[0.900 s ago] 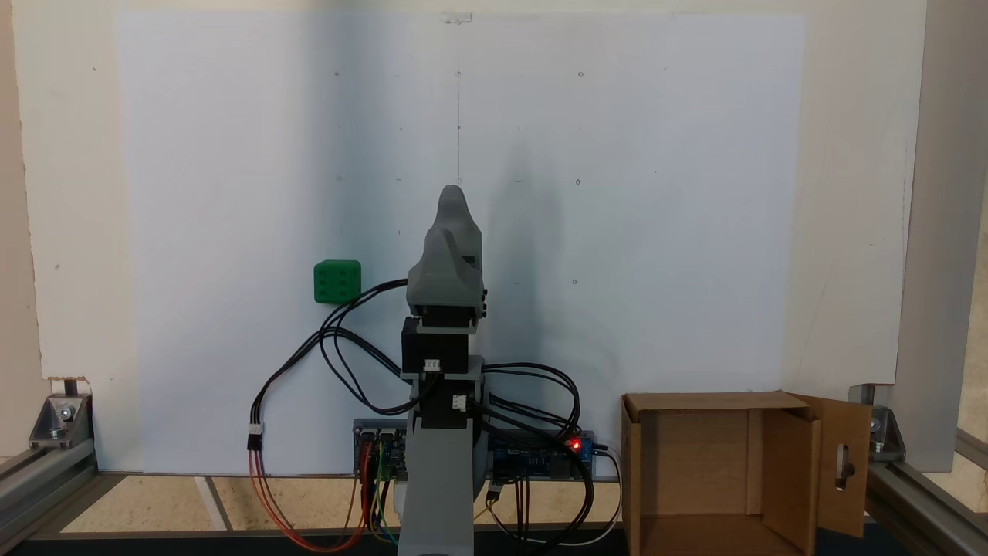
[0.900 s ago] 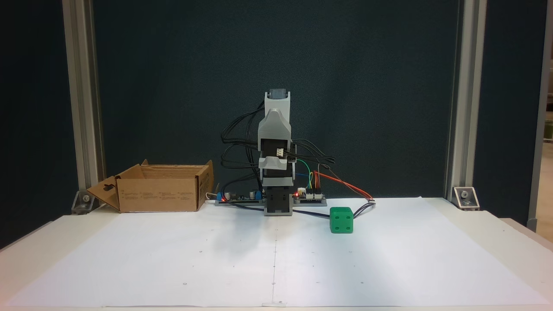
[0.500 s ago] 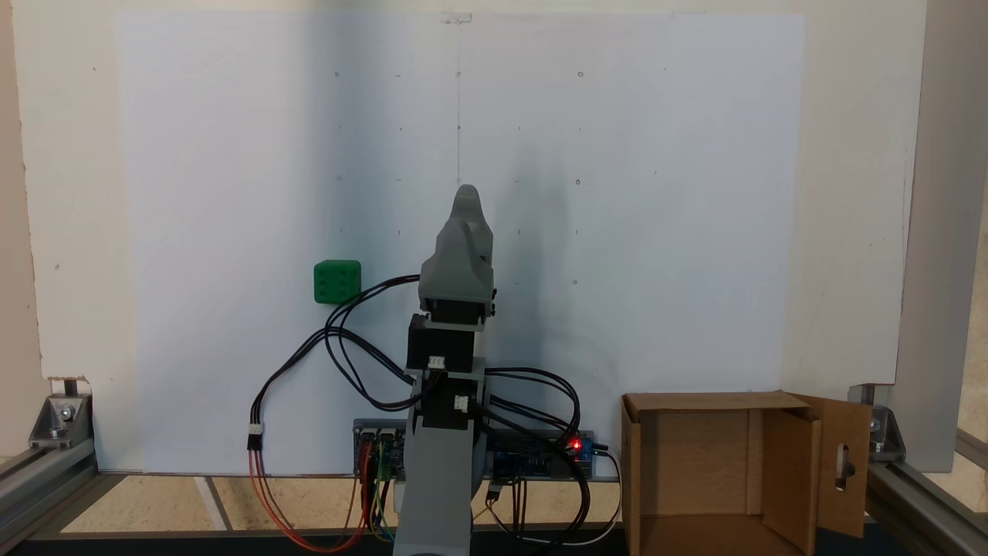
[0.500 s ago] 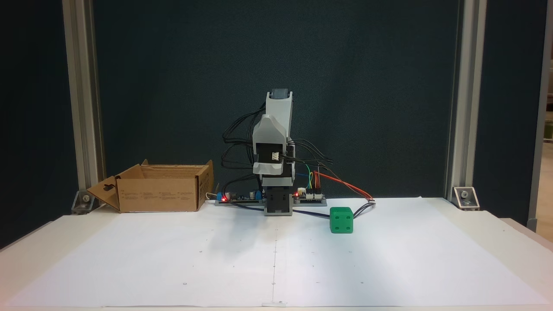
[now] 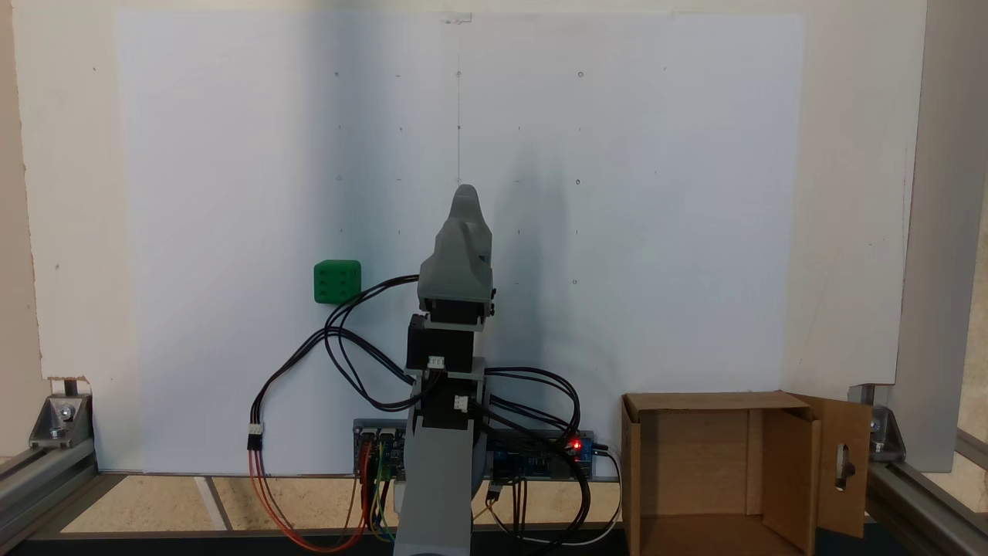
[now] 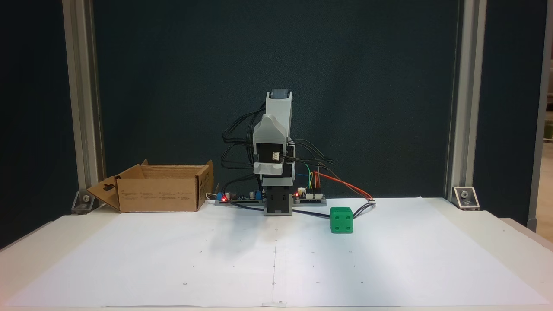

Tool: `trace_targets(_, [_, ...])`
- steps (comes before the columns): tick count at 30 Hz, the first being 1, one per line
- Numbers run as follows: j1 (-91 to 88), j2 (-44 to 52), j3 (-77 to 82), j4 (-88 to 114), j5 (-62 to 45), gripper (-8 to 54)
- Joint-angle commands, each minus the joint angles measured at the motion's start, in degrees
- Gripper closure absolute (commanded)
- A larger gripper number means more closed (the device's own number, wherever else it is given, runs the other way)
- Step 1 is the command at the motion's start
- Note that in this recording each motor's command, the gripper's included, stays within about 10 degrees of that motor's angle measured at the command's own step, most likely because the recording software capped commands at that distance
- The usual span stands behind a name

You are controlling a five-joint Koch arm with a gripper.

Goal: Grasp a green dice and put it in the bin.

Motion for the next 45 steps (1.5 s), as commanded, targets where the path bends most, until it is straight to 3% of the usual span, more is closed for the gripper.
trace_targets(1, [-0.4, 6.2, 2.7, -1.9, 2.3, 1.0])
trace_targets(24, [-0.6, 6.1, 1.8, -1.1, 1.4, 3.3])
trace_targets(35, [-4.6, 6.2, -21.5, 41.9, 1.9, 3.9])
trace_targets(45, [-5.1, 6.0, -50.0, 80.5, 15.1, 3.6])
